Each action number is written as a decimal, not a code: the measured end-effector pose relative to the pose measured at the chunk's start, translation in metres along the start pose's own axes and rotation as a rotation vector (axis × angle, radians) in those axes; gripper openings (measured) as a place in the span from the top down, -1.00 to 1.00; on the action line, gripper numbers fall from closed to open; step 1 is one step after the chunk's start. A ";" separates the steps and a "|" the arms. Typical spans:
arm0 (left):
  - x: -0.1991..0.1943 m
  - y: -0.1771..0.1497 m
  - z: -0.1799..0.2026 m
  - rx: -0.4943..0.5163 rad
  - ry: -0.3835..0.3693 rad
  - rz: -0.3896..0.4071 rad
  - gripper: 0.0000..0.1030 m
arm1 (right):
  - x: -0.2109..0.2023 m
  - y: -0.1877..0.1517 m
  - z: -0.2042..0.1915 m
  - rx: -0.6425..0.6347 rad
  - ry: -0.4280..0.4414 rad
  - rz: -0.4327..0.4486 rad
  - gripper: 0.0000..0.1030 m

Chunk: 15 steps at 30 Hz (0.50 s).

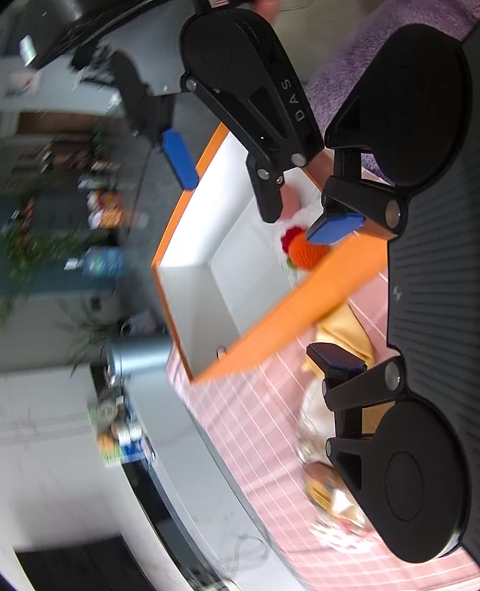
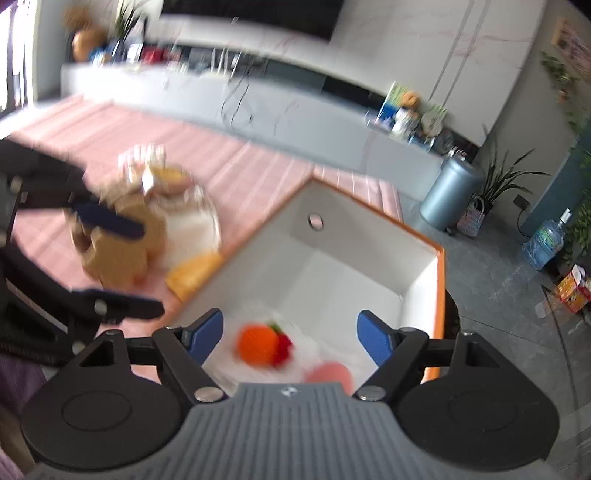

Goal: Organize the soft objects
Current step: 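Move both tools back over the remaining soft items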

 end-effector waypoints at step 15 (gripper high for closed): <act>-0.078 -0.068 -0.074 -0.367 0.242 0.156 -0.29 | -0.007 0.025 -0.109 0.139 0.009 0.218 -0.58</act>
Point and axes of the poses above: each gripper's, at about its wrist camera, not at the fingertips, and x roughly the way its jaws point, z to its right, y to its top, the point moved 4 cm from there along x, roughly the way its jaws point
